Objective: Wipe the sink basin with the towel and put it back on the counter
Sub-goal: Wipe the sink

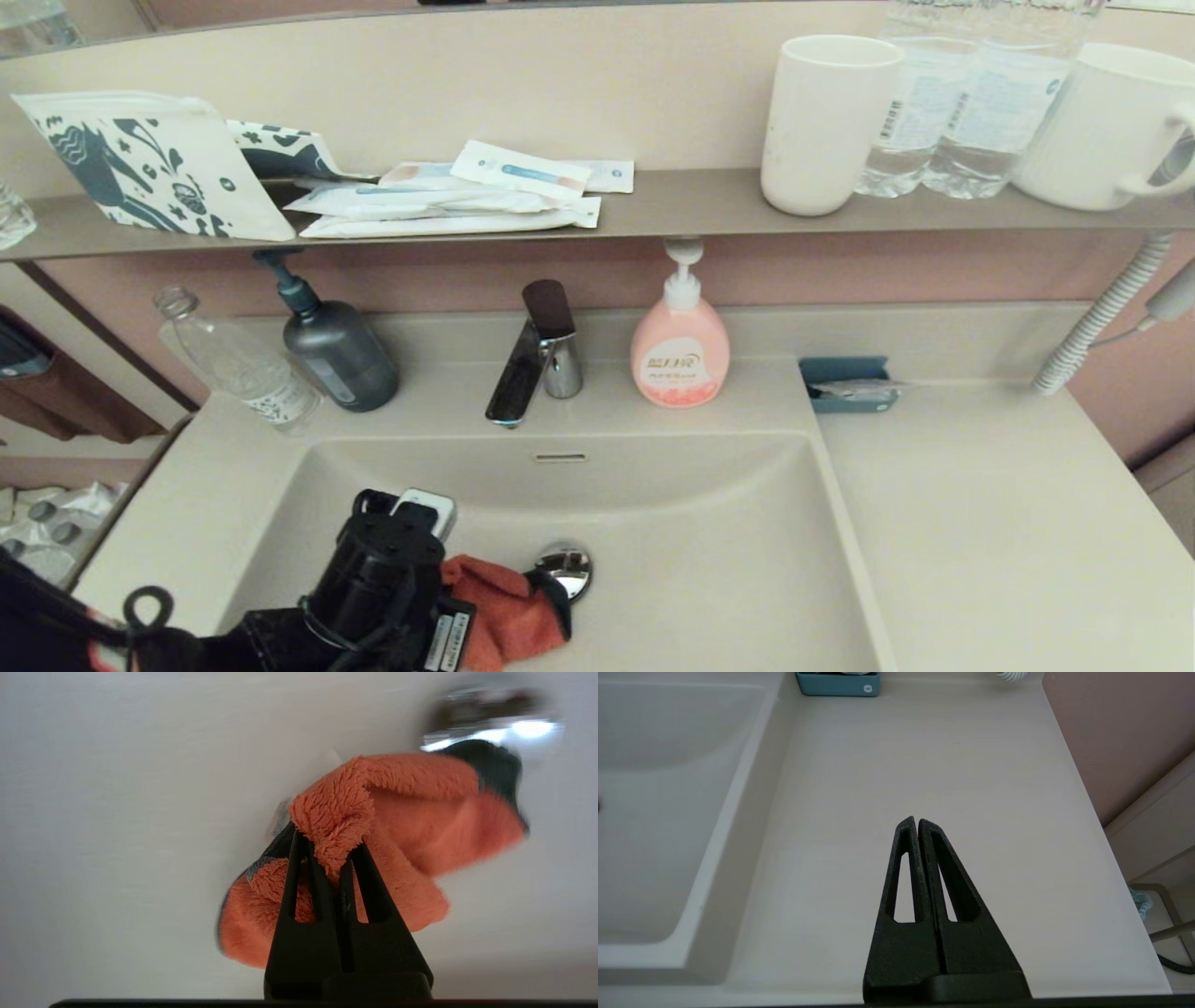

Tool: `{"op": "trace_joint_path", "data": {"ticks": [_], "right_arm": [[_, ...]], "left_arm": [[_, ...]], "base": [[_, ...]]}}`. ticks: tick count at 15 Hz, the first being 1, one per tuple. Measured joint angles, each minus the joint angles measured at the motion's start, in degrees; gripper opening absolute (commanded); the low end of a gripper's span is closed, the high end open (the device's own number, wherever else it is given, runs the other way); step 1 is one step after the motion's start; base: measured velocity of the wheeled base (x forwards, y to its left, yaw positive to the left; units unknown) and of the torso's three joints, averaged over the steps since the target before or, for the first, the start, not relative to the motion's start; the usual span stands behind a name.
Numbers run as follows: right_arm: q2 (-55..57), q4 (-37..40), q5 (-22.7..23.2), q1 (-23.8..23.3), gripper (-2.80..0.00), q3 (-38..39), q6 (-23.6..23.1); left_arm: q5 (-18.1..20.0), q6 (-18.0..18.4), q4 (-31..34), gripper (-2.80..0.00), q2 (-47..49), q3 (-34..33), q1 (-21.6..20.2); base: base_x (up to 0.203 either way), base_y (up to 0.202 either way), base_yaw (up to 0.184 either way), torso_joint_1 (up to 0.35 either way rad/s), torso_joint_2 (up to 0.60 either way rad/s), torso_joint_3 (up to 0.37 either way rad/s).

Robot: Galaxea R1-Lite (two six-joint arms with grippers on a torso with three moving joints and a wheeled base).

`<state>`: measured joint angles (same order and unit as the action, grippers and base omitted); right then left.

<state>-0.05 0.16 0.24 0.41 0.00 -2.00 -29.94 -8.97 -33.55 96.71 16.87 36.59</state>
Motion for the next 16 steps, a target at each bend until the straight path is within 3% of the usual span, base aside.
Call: {"op": "trace_joint_path", "data": {"ticks": [5, 7, 9, 14, 16], "right_arm": [[0.0, 0.0, 0.0, 0.0, -2.8, 0.0, 0.02], [0.0, 0.0, 0.0, 0.0, -2.8, 0.0, 0.02], [0.0, 0.0, 0.0, 0.0, -2.8, 0.0, 0.02], [0.0, 0.0, 0.0, 0.0, -2.8, 0.0, 0.02], [0.0, 0.0, -0.01, 0.0, -2.8, 0.0, 0.02]], "left_arm": [[13.01, 12.67, -7.09, -2.8, 0.5, -3.01, -18.97], [16.24, 15.74, -12.87, -2.8, 4.06, -3.55, -23.75], [17.01, 17.12, -20.3, -2.8, 8.94, -4.02, -26.55], [19.63, 22.15, -46.05, -2.8, 20.03, -6.88, -31.59], [19.72, 22.63, -50.72, -2.8, 21.36, -7.68, -32.02]], "base": [[0.0, 0.0, 0.0, 0.0, 0.0, 0.0], [0.0, 0.0, 0.0, 0.0, 0.0, 0.0], [0.0, 0.0, 0.0, 0.0, 0.0, 0.0], [0.0, 0.0, 0.0, 0.0, 0.0, 0.0], [0.0, 0.0, 0.0, 0.0, 0.0, 0.0]]}}
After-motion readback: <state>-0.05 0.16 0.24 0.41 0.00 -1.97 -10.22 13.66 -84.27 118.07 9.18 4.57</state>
